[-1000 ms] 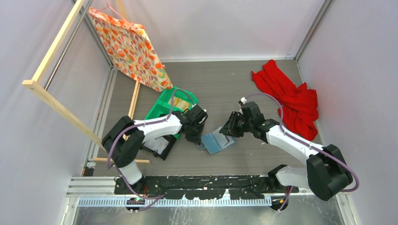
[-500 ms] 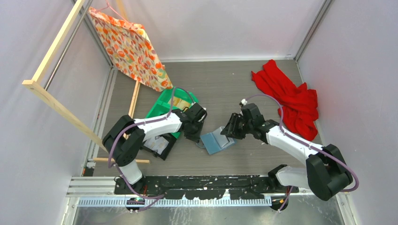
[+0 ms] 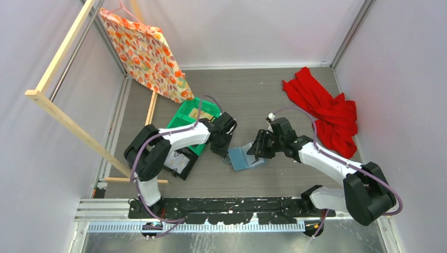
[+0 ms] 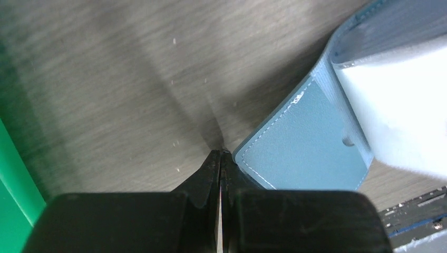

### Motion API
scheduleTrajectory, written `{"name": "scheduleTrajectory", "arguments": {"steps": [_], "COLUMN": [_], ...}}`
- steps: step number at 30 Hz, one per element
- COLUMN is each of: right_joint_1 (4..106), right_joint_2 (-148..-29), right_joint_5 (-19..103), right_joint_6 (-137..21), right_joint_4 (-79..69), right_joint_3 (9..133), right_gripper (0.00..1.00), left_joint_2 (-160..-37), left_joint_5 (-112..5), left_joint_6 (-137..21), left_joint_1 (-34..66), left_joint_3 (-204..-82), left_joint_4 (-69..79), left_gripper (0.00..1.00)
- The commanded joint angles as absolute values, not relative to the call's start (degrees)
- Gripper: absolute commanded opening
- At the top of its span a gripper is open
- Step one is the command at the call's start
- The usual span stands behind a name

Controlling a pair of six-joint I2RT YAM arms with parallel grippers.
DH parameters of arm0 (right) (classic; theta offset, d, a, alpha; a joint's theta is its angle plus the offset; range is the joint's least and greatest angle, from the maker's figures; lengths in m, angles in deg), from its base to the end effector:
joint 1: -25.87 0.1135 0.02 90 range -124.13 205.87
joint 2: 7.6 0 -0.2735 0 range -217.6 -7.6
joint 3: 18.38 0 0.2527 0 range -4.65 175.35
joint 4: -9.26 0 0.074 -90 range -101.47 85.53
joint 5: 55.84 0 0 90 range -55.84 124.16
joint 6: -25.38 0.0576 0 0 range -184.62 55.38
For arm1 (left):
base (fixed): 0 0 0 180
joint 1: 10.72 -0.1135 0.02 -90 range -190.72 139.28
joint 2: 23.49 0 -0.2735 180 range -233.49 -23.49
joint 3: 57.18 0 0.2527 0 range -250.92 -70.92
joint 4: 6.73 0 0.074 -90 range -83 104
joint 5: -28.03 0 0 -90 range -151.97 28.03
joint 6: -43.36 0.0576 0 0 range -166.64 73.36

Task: Take the credit cards out of the card holder
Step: Open the card holder at the corner of the board.

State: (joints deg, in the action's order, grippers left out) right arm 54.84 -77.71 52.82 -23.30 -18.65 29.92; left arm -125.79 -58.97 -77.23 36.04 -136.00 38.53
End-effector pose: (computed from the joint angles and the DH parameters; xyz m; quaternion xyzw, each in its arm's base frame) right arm 0.2051 0.1346 0.1787 0.0442 0.9271 0.3200 0.1902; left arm 0.2429 -0.2627 0.1575 0.1430 0.9721 -0.1353 0.1279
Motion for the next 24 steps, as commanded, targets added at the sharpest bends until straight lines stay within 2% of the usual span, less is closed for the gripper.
{"name": "scheduleTrajectory", "arguments": {"steps": [1,5,10,11,18,24], "right_joint_1": [55.8,56.4,58.2,58.3,58.9,60.1], "right_joint_2": [-77.2,-79.1,-82.4,-83.2,-87.7,-93.6], "right_joint_5": [58.2,61.4,60.1,59.8,58.6,58.2], "right_joint_6": [-20.8,-17.7,-18.1,-18.1,-17.3,-18.0], "right_joint_4": [-9.6,-2.1,0.2,0.8,3.7,2.0], "right_joint_3": [29.1,28.6,29.4,29.4,29.7,32.3], "right_gripper": [0.41,0.4,0.39,0.39,0.36,0.37], "left_joint_2": [-129.2,-129.7,-126.1,-124.5,-114.2,-107.3], "left_joint_5": [-61.4,-60.9,-60.9,-61.1,-65.0,-63.0], "left_joint_6": [-74.0,-72.8,-73.0,-73.0,-74.4,-78.1], "left_joint_1": [35.0,32.9,30.8,30.6,29.8,28.7], "left_joint_3": [-142.4,-145.8,-147.4,-147.4,-146.7,-145.9], "left_joint_4": [40.3,42.9,48.0,48.9,54.1,53.7], "left_gripper": [0.01,0.02,0.37,0.39,0.4,0.4]}}
